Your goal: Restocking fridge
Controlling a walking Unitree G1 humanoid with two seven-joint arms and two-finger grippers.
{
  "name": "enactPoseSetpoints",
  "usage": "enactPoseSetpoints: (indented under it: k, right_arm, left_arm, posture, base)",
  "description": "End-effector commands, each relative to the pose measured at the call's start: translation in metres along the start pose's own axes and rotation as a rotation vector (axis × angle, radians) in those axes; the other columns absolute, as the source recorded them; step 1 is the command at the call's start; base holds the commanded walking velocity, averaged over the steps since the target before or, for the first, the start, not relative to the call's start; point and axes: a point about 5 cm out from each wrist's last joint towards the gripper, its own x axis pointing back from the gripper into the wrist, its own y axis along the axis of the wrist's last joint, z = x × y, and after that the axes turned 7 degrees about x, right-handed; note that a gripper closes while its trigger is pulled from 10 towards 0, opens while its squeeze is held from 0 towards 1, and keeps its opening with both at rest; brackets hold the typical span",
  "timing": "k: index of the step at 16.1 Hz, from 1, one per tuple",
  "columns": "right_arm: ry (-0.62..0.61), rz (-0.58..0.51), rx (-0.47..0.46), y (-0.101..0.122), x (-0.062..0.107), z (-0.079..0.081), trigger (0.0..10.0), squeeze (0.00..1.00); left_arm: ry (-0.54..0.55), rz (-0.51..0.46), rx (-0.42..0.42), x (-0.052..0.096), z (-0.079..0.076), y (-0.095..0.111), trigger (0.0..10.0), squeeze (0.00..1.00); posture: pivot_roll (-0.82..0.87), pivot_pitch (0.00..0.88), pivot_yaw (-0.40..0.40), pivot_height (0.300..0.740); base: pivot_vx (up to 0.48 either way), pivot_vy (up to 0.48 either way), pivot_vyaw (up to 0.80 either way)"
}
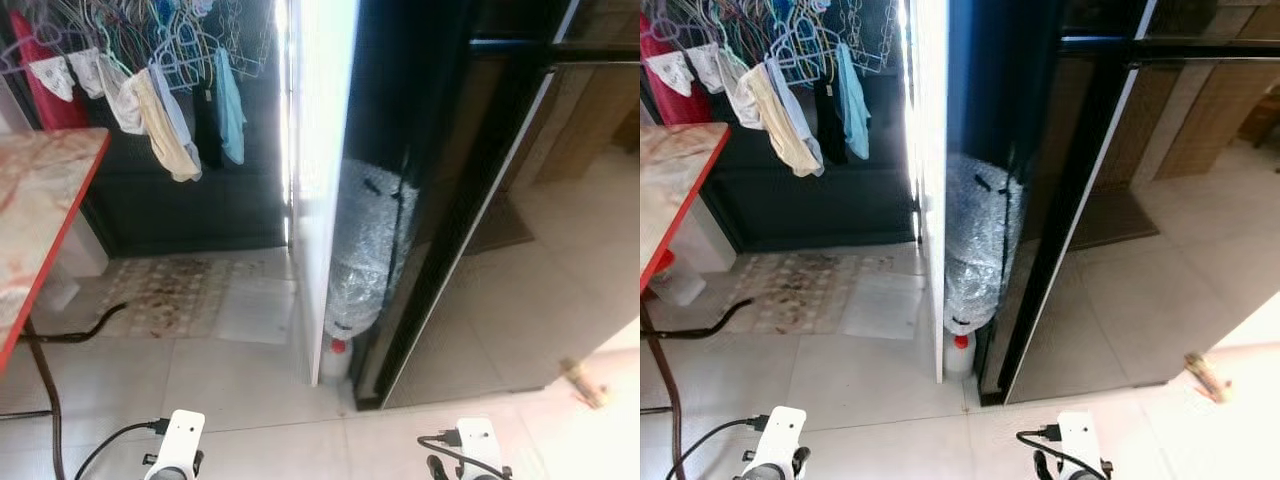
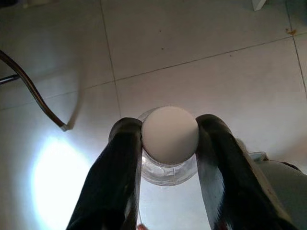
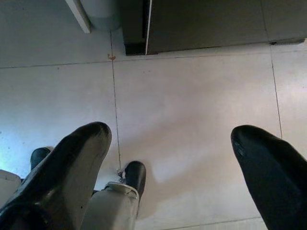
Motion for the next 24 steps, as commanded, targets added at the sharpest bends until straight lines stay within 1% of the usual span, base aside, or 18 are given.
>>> enactPoseSetpoints:
  k: [1,3,14,24]
  right_arm:
    - [-0.003,0.004,-0.003,-0.001,0.0002,-0.001,10.0,0.0]
    - [0.001,0.003,-0.003,-0.0006,0.0001,-0.0006,10.0,0.0]
    - [0.004,0.006,0.001,-0.0008,0.0001,-0.0001,10.0,0.0]
    - [0.001,-0.001,0.001,-0.0003,0.0001,-0.0001,10.0,0.0]
  left_arm:
    - [0.001,0.007,-0.003,0.0005,0.0,-0.0025,10.0,0.0]
    - [0.001,0.004,-0.005,0.0005,-0.0003,-0.0025,10.0,0.0]
    - [-0.006,0.003,-0.009,0.0009,-0.0021,-0.0037,10.0,0.0]
    - [-0.006,0.0,-0.011,0.0009,-0.0016,-0.0032,10.0,0.0]
  posture:
    - [-0.03,0.0,-0.014,0.74]
    - [-0.03,0.0,-0.013,0.74]
    - [-0.03,0.0,-0.011,0.74]
    - [-0.03,0.0,-0.009,0.74]
  base:
    - [0.0,0.285,-0.63]
    - [0.0,0.279,-0.75]
    - [0.0,0.0,-0.74]
    - [0.0,0.0,0.0]
